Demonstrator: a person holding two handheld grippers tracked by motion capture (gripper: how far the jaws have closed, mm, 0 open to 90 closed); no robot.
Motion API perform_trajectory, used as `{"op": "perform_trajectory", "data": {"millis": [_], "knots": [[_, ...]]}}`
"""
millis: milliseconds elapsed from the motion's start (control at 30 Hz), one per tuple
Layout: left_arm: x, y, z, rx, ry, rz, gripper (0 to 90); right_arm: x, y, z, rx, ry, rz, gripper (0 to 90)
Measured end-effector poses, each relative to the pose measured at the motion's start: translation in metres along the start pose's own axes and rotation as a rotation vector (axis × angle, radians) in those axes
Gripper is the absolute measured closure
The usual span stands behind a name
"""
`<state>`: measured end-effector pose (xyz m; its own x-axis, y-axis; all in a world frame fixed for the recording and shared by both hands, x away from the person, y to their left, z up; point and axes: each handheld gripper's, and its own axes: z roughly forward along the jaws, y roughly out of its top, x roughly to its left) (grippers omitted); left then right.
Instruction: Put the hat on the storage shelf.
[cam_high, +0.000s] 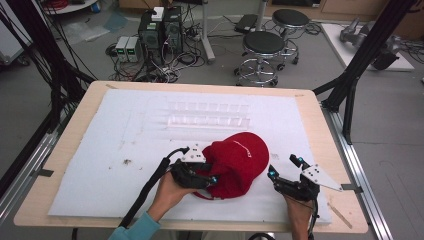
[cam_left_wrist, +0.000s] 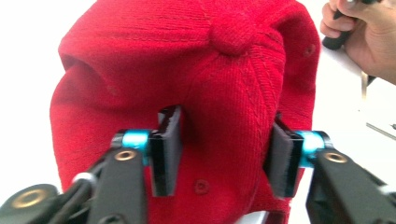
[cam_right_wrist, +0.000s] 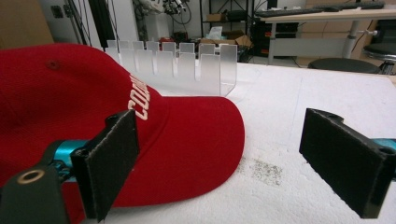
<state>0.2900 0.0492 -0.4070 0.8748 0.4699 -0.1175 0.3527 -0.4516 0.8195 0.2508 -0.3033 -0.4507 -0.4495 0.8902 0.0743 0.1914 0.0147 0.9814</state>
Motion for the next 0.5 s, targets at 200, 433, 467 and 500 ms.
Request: {"op": "perform_trajectory", "data": {"millis": [200,433,467,500], "knots": [[0.002,0.001,-0.003,-0.02,0.016,-0.001,73.0,0.0,0.0,0.0,0.0,0.001,-0.001,10.9],[0.005,0.002,-0.01,-0.04,0.006,0.01,82.7,0.0,0.0,0.0,0.001,0.002,0.001,10.9],[0.006,0.002,-0.011,-0.044,0.004,0.009,83.9,0.0,0.0,0.0,0.001,0.001,0.001,10.9],[0.006,0.003,-0.012,-0.047,0.002,0.006,84.5,0.0,0.0,0.0,0.001,0.001,0.001,10.9]]}}
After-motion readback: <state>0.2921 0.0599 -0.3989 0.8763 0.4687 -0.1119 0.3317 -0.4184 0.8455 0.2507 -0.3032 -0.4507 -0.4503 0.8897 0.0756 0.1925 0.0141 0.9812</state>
